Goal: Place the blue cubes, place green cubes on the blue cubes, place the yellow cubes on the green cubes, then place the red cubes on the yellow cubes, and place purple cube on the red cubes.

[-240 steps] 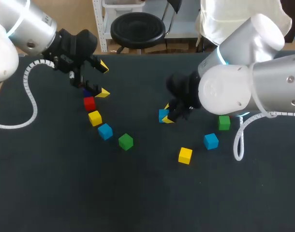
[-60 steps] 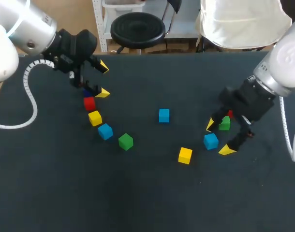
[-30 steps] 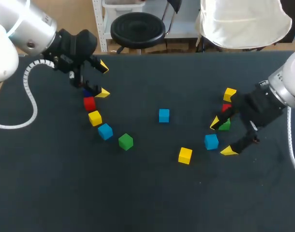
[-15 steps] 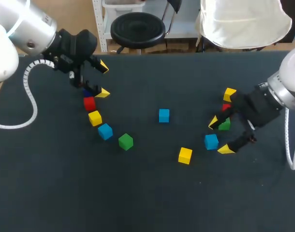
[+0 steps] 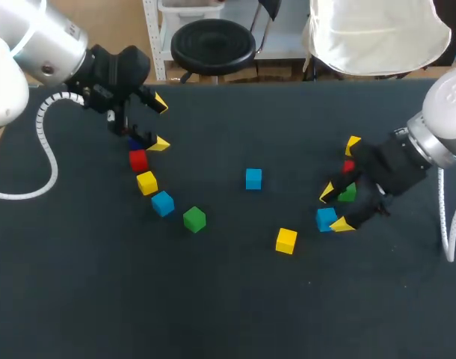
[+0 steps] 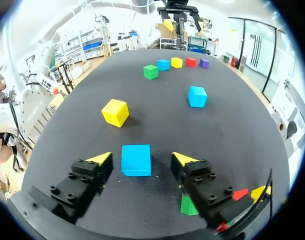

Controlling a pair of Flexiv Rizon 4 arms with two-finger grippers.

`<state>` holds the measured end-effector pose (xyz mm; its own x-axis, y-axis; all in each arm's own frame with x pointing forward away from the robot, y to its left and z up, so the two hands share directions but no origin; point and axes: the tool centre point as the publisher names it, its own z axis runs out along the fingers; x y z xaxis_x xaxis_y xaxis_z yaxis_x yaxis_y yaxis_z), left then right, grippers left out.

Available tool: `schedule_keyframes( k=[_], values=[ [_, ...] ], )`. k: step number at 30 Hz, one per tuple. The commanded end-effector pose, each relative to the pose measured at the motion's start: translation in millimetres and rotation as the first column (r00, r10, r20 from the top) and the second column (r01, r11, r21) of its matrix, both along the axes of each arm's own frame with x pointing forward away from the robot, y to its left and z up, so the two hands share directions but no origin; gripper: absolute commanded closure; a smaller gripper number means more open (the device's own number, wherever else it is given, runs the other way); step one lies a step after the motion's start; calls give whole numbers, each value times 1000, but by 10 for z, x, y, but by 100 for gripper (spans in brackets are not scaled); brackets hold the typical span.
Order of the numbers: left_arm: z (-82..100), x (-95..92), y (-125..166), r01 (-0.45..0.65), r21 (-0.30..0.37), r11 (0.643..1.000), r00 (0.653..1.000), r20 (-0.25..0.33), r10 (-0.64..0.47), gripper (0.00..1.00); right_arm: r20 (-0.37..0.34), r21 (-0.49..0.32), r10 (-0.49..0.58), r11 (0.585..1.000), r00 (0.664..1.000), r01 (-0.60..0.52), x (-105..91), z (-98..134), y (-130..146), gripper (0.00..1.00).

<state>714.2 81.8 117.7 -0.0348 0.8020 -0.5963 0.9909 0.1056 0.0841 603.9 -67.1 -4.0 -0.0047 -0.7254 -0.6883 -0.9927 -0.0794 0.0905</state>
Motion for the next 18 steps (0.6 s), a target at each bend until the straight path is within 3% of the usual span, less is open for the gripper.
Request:
schedule_keyframes(
  k=[1, 8, 11, 18],
  values=[
    [4, 1, 0, 1, 2, 1000, 1000, -1, -1, 0, -8, -9, 4, 1000, 1000, -4, 31, -24, 24, 53],
    [4, 1, 0, 1, 2, 1000, 1000, -1, -1, 0, -13, -11, -8, 1000, 1000, 8, 41, -39, 8, 70],
    [4, 1, 0, 1, 2, 1000, 1000, -1, -1, 0, -4, 0, -18, 1000, 1000, 18, 37, -16, 9, 100],
    [4, 1, 0, 1, 2, 1000, 1000, -1, -1, 0, 11, 13, -52, 999, 999, 52, 44, 159, 76, 100]
  ],
)
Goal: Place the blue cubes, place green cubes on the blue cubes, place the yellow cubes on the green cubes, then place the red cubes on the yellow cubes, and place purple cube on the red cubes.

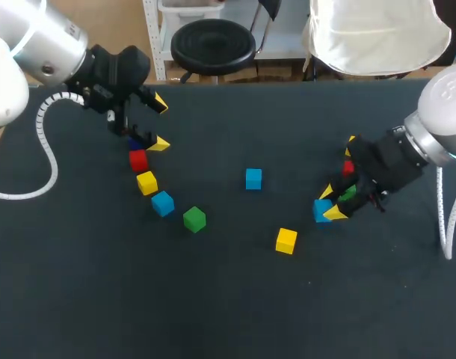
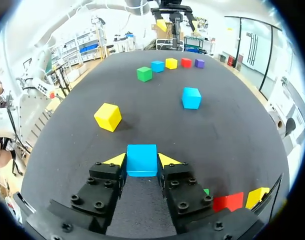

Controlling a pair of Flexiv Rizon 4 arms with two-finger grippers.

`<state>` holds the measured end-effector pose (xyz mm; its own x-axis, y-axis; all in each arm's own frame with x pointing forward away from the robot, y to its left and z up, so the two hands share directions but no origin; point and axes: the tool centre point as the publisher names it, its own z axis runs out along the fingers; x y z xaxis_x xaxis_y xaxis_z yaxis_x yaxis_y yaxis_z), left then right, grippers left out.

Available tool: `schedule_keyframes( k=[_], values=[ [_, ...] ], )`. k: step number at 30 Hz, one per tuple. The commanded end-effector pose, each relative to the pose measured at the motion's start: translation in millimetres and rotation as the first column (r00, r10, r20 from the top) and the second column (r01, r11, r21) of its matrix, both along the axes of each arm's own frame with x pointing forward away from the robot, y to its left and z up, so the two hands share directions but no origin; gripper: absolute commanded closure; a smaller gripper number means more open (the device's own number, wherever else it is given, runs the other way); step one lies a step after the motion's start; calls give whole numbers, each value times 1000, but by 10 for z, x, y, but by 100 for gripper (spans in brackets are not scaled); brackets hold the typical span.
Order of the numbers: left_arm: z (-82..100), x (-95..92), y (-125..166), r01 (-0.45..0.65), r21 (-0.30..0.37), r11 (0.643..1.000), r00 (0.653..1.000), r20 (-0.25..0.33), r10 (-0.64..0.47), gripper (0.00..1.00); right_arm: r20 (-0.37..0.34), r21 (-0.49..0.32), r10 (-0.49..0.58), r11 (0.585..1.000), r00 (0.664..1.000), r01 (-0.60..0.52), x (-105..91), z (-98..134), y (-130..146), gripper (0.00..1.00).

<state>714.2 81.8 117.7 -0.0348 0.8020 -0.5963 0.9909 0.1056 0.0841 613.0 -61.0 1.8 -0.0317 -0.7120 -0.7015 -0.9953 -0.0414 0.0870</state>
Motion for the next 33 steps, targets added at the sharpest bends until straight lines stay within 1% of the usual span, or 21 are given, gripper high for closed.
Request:
schedule_keyframes(
  k=[1, 6, 8, 11, 15, 18, 20, 23, 25, 26, 33],
  values=[
    [4, 1, 0, 1, 2, 1000, 1000, -1, -1, 0, 17, 6, -22, 1000, 1000, 22, -41, 114, 24, 100],
    [4, 1, 0, 1, 2, 1000, 1000, -1, -1, 0, 3, -8, -54, 999, 999, 54, 22, 170, 84, 100],
    [4, 1, 0, 1, 2, 1000, 1000, -1, -1, 0, -21, -6, -60, 998, 998, 60, 66, 198, 124, 100],
    [4, 1, 0, 1, 2, 1000, 1000, -1, -1, 0, -25, -20, -69, 997, 997, 68, 133, 257, 191, 100],
    [4, 1, 0, 1, 2, 1000, 1000, -1, -1, 0, -30, -34, -61, 998, 998, 60, 238, 316, 286, 100],
    [4, 1, 0, 1, 2, 1000, 1000, -1, -1, 0, -27, -29, -37, 999, 999, 36, 302, 342, 354, 100],
    [4, 1, 0, 1, 2, 1000, 1000, -1, -1, 0, -27, -10, -21, 1000, 999, 20, 326, 360, 397, 100],
    [4, 1, 0, 1, 2, 1000, 1000, -1, -1, 0, -31, -2, -16, 1000, 999, 16, 353, 380, 460, 100],
    [4, 1, 0, 1, 2, 1000, 1000, -1, -1, 0, -49, -25, -26, 999, 998, 25, 366, 382, 505, 100],
    [4, 1, 0, 1, 2, 1000, 1000, -1, -1, 0, -62, -47, -60, 997, 996, 57, 365, 380, 516, 100],
    [4, 1, 0, 1, 2, 1000, 1000, -1, -1, 0, -62, -47, -60, 997, 996, 57, 365, 380, 516, 100]
  ],
)
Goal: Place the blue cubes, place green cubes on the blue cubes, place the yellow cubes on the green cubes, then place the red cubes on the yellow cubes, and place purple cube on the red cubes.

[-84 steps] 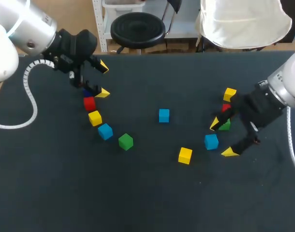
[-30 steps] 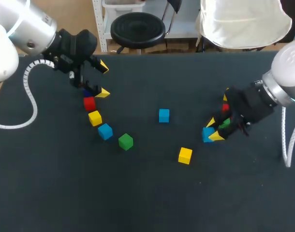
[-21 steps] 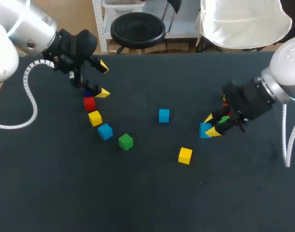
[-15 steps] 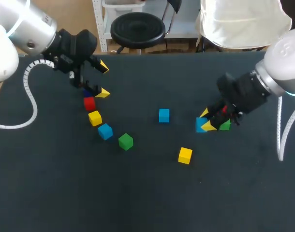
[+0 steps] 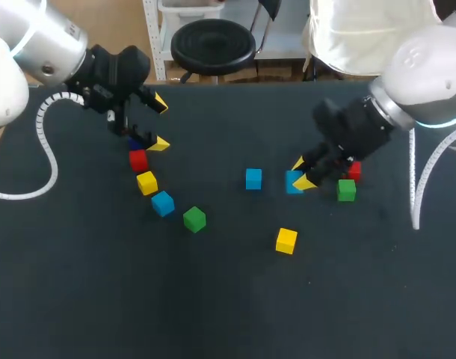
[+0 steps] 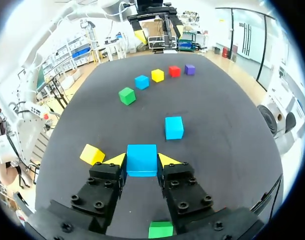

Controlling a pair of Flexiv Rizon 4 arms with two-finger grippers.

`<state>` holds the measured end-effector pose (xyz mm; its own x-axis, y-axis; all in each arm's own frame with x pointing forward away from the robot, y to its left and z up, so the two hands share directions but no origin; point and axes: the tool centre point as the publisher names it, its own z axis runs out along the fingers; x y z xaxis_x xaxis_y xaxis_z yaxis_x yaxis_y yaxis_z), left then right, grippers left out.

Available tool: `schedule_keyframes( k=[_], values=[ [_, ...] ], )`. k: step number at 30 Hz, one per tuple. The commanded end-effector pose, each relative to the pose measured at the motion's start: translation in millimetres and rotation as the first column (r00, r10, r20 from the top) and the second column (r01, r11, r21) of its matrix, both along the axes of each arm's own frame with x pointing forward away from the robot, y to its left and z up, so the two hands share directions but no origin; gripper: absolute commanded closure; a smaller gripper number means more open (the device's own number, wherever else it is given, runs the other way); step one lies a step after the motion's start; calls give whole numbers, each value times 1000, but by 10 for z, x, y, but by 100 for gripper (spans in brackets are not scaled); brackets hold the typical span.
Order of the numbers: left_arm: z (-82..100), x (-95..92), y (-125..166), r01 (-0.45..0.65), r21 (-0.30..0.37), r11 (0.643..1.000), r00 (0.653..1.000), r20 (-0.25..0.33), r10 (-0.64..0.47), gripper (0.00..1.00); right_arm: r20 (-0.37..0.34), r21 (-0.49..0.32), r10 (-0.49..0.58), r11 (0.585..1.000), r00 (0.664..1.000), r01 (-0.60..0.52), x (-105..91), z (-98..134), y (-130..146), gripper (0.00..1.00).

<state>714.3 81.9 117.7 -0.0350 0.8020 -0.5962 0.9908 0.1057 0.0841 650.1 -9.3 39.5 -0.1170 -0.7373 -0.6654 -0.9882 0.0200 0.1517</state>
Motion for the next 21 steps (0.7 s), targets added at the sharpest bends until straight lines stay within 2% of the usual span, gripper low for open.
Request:
schedule_keyframes(
  k=[1, 14, 16, 17, 19, 21],
  values=[
    [4, 0, -1, 1, 2, 1000, 1000, -1, -1, 0, 1, -2, -1, 1000, 1000, 1, -6, 3, 0, 100],
    [4, 0, -1, 1, 2, 1000, 1000, -1, -1, 0, 1, -2, -1, 1000, 1000, 1, -6, 3, 0, 100],
    [4, 0, -1, 1, 2, 1000, 1000, -1, -1, 0, -1, 12, 37, 999, 999, -37, 38, -37, 113, 100],
    [4, 0, -1, 1, 2, 1000, 1000, -1, -1, 0, -11, -6, 54, 999, 999, -54, 57, -70, 160, 100],
    [4, 0, -1, 1, 2, 1000, 1000, -1, -1, 0, -30, -14, 59, 998, 998, -59, 92, -147, 192, 100],
    [4, 0, -1, 1, 2, 1000, 1000, -1, -1, 0, -19, 2, 74, 997, 997, -74, 99, -182, 199, 100]
  ],
)
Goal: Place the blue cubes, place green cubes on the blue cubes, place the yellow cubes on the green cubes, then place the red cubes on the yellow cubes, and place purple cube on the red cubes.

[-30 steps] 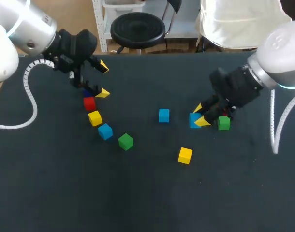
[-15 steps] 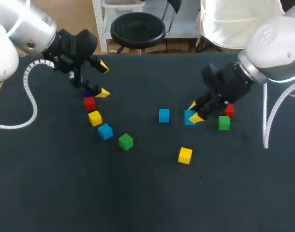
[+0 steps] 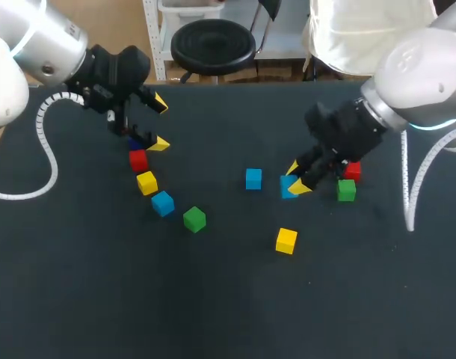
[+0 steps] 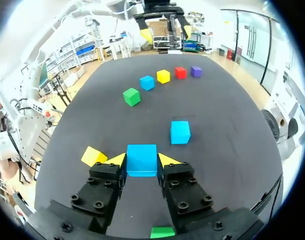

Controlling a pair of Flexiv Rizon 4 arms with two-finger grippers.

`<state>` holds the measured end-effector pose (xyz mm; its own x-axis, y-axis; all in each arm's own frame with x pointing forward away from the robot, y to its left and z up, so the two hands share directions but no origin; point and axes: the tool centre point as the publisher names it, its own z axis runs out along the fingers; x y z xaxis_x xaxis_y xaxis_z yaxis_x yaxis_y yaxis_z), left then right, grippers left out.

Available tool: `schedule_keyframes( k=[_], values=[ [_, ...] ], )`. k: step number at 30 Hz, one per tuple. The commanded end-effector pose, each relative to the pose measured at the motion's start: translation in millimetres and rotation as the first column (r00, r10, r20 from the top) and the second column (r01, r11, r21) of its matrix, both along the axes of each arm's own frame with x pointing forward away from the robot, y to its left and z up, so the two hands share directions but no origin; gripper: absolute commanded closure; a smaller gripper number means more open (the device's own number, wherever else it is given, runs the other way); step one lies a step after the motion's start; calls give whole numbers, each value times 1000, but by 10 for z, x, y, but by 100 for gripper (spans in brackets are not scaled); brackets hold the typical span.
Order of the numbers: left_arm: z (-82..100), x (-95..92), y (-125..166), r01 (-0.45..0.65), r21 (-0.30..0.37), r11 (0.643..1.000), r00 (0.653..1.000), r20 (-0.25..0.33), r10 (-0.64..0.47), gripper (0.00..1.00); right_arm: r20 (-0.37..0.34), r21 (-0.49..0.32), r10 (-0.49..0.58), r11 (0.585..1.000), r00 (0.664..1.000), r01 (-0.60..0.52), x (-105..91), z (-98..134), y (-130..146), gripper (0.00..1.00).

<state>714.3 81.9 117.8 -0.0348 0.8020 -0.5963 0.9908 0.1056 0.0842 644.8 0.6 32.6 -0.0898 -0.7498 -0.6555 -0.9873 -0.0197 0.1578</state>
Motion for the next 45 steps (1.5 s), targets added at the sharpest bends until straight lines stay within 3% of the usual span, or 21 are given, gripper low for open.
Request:
schedule_keyframes(
  k=[1, 7, 15, 31, 45],
  values=[
    [3, 1, 0, 1, 2, 1000, 1000, -1, -1, 0, -13, 7, 34, 999, 999, -33, 166, -138, 106, 100],
    [3, 1, 0, 1, 2, 1000, 1000, -1, -1, 0, 11, 29, 43, 999, 999, -44, 216, -235, 103, 100],
    [3, 1, 0, 1, 2, 1000, 1000, -1, -1, 0, 111, 98, 48, 993, 993, -59, 204, -258, 127, 100],
    [3, 1, 0, 1, 2, 1000, 1000, -1, -1, 0, 63, 33, 54, 998, 997, -57, 352, -246, 217, 100],
    [3, 1, 0, 1, 2, 1000, 1000, -1, -1, 0, 57, 38, 46, 998, 997, -48, 450, -401, 189, 100]
  ],
)
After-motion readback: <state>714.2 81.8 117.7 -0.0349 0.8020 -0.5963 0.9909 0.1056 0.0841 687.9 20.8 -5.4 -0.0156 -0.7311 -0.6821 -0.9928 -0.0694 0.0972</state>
